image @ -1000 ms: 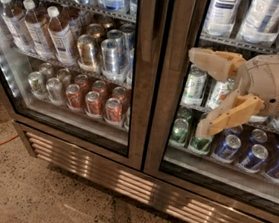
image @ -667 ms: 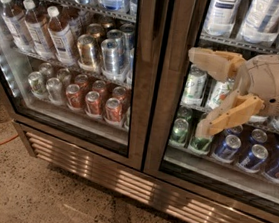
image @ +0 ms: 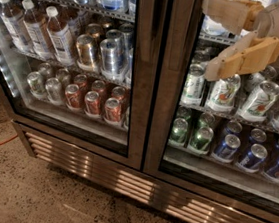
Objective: Open right fridge door
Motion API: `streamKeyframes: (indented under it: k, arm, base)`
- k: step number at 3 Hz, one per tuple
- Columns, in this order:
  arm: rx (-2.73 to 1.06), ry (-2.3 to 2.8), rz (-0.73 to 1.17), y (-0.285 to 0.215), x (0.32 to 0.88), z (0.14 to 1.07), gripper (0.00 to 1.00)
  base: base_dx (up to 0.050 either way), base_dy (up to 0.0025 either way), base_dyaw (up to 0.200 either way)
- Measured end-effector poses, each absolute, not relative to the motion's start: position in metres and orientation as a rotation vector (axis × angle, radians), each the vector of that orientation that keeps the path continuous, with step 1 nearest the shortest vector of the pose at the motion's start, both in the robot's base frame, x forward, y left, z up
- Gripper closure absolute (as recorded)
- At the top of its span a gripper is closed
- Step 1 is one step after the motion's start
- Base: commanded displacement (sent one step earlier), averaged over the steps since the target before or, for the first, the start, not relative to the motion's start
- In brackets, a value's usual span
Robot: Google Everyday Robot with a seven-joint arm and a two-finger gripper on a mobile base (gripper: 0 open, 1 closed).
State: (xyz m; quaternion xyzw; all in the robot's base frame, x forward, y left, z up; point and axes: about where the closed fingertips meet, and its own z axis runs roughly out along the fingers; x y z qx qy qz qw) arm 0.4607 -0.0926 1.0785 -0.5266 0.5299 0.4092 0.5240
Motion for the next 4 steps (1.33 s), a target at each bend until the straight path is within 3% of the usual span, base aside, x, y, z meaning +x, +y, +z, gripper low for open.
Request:
streamKeyframes:
  k: [4]
  arm:
    - [-1.237, 1.469, 1.03, -0.115, 0.472, 0.976, 0.0]
  base:
    - [0.0, 0.0, 0.0]
